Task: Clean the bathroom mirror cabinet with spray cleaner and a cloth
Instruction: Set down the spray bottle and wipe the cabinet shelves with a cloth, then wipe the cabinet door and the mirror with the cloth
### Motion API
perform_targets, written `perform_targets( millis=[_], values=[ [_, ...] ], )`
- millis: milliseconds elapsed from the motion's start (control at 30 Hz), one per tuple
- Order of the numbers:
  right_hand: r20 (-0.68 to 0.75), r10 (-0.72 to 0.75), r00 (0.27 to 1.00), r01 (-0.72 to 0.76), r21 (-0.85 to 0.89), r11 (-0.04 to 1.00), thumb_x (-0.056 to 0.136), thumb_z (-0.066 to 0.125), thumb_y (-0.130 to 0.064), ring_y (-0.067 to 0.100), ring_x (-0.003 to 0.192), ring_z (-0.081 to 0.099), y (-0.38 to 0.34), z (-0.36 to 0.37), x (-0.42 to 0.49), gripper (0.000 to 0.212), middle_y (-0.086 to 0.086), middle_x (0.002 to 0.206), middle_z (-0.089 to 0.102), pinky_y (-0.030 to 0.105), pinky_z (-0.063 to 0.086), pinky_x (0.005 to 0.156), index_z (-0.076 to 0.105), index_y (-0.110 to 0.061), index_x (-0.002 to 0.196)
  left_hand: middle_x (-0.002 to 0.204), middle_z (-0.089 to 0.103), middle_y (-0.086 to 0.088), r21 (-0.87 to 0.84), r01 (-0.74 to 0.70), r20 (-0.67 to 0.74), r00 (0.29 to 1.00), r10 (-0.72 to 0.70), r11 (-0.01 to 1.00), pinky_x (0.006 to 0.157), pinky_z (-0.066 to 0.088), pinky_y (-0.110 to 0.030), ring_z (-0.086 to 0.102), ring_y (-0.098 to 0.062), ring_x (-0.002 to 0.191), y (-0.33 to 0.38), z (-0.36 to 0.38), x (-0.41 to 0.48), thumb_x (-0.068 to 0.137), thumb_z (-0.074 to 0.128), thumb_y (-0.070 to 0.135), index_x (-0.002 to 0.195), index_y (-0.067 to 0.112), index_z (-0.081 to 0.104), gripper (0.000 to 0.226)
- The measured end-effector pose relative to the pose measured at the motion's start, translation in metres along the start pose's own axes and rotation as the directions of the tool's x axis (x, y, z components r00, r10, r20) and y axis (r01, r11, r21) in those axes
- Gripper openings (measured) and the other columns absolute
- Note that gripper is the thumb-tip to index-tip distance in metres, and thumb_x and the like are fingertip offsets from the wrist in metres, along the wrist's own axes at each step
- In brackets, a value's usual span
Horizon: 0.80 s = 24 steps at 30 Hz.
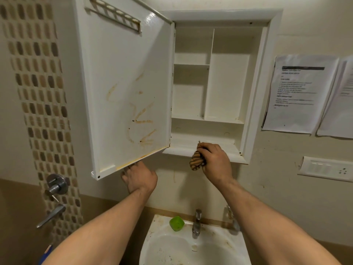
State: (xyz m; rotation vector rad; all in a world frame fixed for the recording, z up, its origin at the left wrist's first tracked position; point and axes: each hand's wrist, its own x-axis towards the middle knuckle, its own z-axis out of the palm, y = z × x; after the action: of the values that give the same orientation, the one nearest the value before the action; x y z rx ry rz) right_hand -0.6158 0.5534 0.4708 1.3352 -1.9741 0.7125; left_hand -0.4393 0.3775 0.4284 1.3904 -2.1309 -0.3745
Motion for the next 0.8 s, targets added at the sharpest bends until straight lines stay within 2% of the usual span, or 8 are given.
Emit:
perform_targets(
  millis=[133, 267, 333, 400, 467, 633, 733, 800],
  values=[
    [-0.048, -0.006, 0.999, 0.009, 0.061, 0.998, 0.072, 0.073, 0.005, 0.031, 0.116, 0.061, -0.020, -0.004, 0.008, 0.051, 0.005, 0.129, 0.068, 0.043, 0.055, 0.090, 0.074, -0.010, 0.121, 0.133, 0.057, -0.019, 0.002, 0.033, -0.018, 0.999, -0.033, 0.999, 0.108, 0.039, -0.051, 0.046, -0.039, 0.130, -0.011, -0.007, -0.001, 0.090, 0.063, 0.032, 0.127, 0.008, 0.051, 0.046],
    [-0.108, 0.133, 0.985, -0.101, 0.258, 0.961, 0.074, 0.061, 0.007, 0.019, 0.119, 0.056, -0.040, -0.004, 0.022, 0.057, -0.003, 0.129, 0.065, 0.031, 0.050, 0.096, 0.071, -0.015, 0.125, 0.135, 0.057, -0.019, -0.041, 0.056, 0.068, 0.996, -0.053, 0.998, 0.102, 0.045, -0.046, 0.051, -0.038, 0.128, -0.014, -0.015, -0.001, 0.093, 0.061, 0.039, 0.128, 0.005, 0.056, 0.049],
    [-0.134, 0.173, 0.976, -0.113, 0.372, 0.921, 0.073, 0.059, 0.007, 0.013, 0.115, 0.058, -0.053, -0.007, 0.038, 0.059, -0.007, 0.124, 0.066, 0.024, 0.048, 0.096, 0.069, -0.019, 0.126, 0.121, 0.067, -0.013, 0.005, -0.096, 0.267, 0.959, 0.092, 0.995, 0.092, 0.053, -0.038, 0.063, -0.032, 0.114, -0.007, -0.021, -0.008, 0.095, 0.057, 0.039, 0.117, 0.010, 0.065, 0.037],
    [-0.171, 0.209, 0.963, -0.098, 0.497, 0.862, 0.075, 0.058, 0.007, 0.006, 0.105, 0.061, -0.066, -0.013, 0.060, 0.056, -0.010, 0.115, 0.067, 0.013, 0.046, 0.090, 0.069, -0.022, 0.122, 0.086, 0.068, -0.003, 0.039, -0.346, 0.394, 0.867, 0.304, 0.937, 0.072, 0.052, -0.032, 0.069, -0.028, 0.091, 0.010, -0.031, -0.016, 0.092, 0.057, 0.036, 0.082, 0.018, 0.066, 0.022],
    [-0.203, 0.253, 0.946, -0.082, 0.605, 0.792, 0.077, 0.059, 0.007, -0.002, 0.098, 0.062, -0.079, -0.021, 0.089, 0.051, -0.010, 0.109, 0.068, 0.004, 0.043, 0.083, 0.069, -0.022, 0.118, 0.064, 0.055, 0.000, 0.077, -0.512, 0.326, 0.824, 0.464, 0.855, 0.061, 0.045, -0.032, 0.065, -0.030, 0.075, 0.037, -0.057, -0.017, 0.089, 0.053, 0.034, 0.065, 0.015, 0.054, 0.030],
    [-0.206, 0.404, 0.891, -0.088, 0.796, 0.599, 0.082, 0.072, 0.001, -0.011, 0.094, 0.063, -0.092, -0.041, 0.168, 0.043, -0.023, 0.098, 0.067, 0.002, 0.047, 0.075, 0.065, -0.033, 0.108, 0.083, 0.069, -0.004, 0.258, -0.659, -0.137, 0.699, 0.702, 0.706, 0.064, 0.054, -0.038, 0.068, -0.030, 0.078, 0.095, -0.158, 0.013, 0.097, 0.041, 0.037, 0.091, 0.016, 0.062, 0.030],
    [-0.252, 0.285, 0.925, 0.013, 0.769, 0.639, 0.079, 0.074, 0.006, 0.003, 0.097, 0.064, -0.101, -0.047, 0.205, 0.043, -0.010, 0.105, 0.069, 0.022, 0.056, 0.087, 0.069, -0.023, 0.110, 0.095, 0.067, -0.006, 0.464, -0.642, -0.298, 0.535, 0.790, 0.610, 0.063, 0.043, -0.035, 0.064, -0.030, 0.084, 0.117, -0.232, 0.040, 0.096, 0.047, 0.031, 0.096, 0.018, 0.058, 0.017],
    [-0.365, 0.155, 0.918, 0.171, 0.716, 0.677, 0.072, 0.070, 0.013, 0.001, 0.098, 0.060, -0.111, -0.048, 0.228, 0.049, -0.003, 0.110, 0.065, 0.018, 0.051, 0.090, 0.071, -0.015, 0.111, 0.106, 0.063, -0.009, 0.614, -0.560, -0.375, 0.413, 0.830, 0.556, 0.074, 0.047, -0.039, 0.059, -0.027, 0.092, 0.132, -0.280, 0.060, 0.095, 0.048, 0.029, 0.110, 0.013, 0.060, 0.025]
  ],
)
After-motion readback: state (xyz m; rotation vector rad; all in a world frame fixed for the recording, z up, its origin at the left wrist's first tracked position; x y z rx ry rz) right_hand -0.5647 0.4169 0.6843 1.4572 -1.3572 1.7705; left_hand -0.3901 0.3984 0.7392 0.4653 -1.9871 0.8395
